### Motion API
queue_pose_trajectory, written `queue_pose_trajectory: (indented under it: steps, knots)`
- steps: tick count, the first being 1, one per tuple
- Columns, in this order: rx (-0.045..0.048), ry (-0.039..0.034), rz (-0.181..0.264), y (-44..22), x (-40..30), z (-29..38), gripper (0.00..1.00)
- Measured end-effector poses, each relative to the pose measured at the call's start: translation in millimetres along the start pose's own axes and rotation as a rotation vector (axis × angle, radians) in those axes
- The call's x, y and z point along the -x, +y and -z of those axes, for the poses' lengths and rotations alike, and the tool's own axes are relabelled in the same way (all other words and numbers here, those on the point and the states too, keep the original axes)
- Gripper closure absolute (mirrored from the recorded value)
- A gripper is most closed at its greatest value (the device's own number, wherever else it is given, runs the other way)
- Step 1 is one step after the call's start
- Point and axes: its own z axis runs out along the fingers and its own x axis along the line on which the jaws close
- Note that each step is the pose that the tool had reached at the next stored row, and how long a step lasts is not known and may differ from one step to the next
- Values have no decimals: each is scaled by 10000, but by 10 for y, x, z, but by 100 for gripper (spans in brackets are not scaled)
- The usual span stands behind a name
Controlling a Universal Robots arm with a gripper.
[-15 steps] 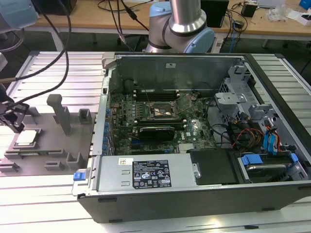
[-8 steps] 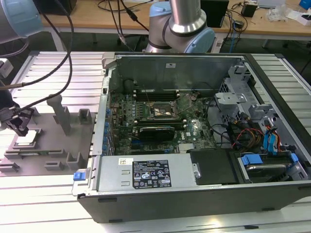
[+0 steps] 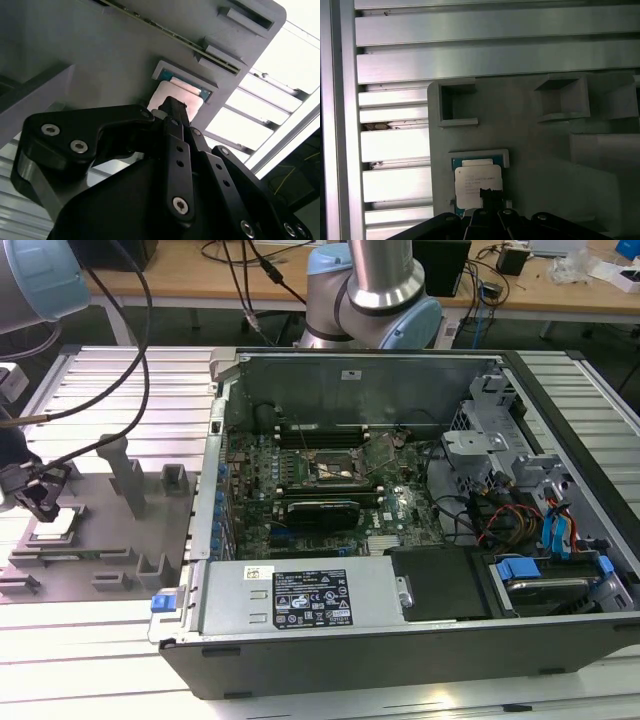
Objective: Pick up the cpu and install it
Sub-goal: 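Pick up the cpu and move it towards the insertion slot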
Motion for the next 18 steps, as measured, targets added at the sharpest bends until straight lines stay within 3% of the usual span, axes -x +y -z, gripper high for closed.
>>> queue_pose_trajectory:
  steps: [2,10,15,18]
  knots:
    - [0,0,0,0,0,0,89]
    - [0,0,0,0,0,-3,46]
    - [1,-1,0,0,0,-7,46]
    - [29,1,-3,-2,-2,-51,46]
